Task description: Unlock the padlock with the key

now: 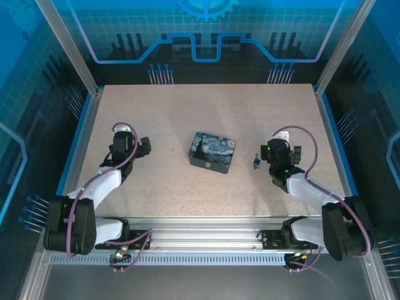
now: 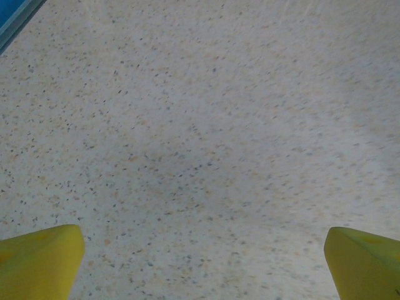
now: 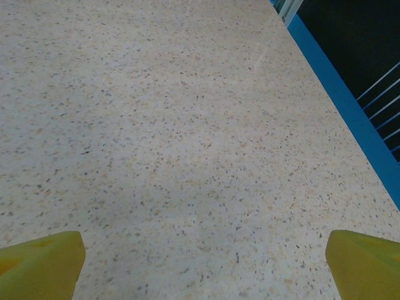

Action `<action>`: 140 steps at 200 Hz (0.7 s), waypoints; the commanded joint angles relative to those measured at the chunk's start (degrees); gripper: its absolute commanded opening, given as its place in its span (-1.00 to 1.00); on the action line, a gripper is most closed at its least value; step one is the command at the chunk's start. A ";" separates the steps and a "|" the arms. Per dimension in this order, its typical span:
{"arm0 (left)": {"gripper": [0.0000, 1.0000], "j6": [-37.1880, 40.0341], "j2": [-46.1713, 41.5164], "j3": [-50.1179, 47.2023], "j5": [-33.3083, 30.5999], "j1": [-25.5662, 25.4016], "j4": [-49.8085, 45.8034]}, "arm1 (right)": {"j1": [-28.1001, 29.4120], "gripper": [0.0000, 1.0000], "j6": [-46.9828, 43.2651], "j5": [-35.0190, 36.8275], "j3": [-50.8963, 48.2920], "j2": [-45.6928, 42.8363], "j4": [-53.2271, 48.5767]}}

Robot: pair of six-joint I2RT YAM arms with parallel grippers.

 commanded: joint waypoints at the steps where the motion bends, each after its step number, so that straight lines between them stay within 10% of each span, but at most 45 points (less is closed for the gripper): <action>1: 0.98 3.64 3.69 -2.41 -1.97 0.38 13.71 | -1.90 1.00 -2.74 -2.20 -2.39 1.90 12.29; 78: 0.98 11.06 16.98 -11.03 5.93 0.01 48.32 | -8.19 1.00 -4.69 -18.04 -6.49 11.24 36.16; 140: 0.98 10.63 16.19 -9.99 6.67 0.28 44.80 | -8.23 1.00 -6.21 -22.16 -3.41 16.23 33.92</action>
